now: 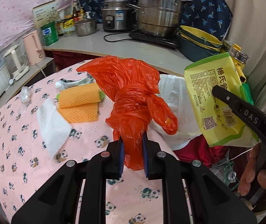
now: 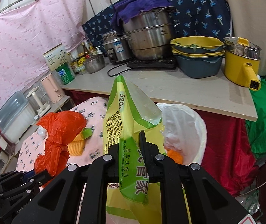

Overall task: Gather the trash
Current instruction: 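Carry the red bag and snack bag over the bin and open both grippers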

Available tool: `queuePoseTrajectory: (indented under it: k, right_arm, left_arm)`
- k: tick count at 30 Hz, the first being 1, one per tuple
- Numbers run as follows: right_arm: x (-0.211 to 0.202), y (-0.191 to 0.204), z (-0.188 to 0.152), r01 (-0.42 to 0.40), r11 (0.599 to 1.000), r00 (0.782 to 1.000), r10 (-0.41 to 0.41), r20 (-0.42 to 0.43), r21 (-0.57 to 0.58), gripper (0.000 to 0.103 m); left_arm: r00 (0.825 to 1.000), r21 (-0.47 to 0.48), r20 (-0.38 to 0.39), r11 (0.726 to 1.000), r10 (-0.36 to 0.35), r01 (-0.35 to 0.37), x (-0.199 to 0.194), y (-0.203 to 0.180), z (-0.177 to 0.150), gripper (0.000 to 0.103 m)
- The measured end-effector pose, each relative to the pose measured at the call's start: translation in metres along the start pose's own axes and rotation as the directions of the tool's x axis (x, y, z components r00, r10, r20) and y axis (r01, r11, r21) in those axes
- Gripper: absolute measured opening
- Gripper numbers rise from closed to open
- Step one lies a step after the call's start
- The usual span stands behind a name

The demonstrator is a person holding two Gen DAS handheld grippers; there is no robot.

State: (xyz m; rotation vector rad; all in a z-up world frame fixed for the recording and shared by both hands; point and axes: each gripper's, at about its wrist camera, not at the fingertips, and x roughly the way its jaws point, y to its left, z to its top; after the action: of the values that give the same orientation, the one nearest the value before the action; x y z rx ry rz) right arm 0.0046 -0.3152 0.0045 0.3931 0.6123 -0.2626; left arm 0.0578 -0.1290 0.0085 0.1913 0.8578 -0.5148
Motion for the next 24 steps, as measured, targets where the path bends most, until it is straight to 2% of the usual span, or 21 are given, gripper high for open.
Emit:
queuePoseTrajectory:
  k: [9,17,21,24]
  right_arm:
    - [0.032,-0.041,0.018,0.080,0.996,0.997,-0.079,-0.018,0.051,0.012]
    - [0.072,-0.050,0.031,0.119,0.992,0.992,-0.116,-0.058,0.047,0.012]
    - [0.083,-0.053,0.037,0.136,0.989,0.990,-0.133,-0.055,0.056,0.024]
    - [0.082,-0.053,0.042,0.141,0.989,0.990,-0.139,-0.039,0.052,0.032]
  left_arm:
    - [0.995,0.041,-0.051,0.995,-0.091,0.093,0.042,-0.033,0.022,0.016]
    - [0.986,0.065,-0.087,0.987,-0.142,0.148,0.082,-0.052,0.041,0.016]
    - [0.983,0.077,-0.089,0.983,-0.161,0.168,0.099,-0.058,0.048,0.020]
    - [0.986,0.081,-0.073,0.984,-0.151,0.157,0.104,-0.059,0.051,0.034]
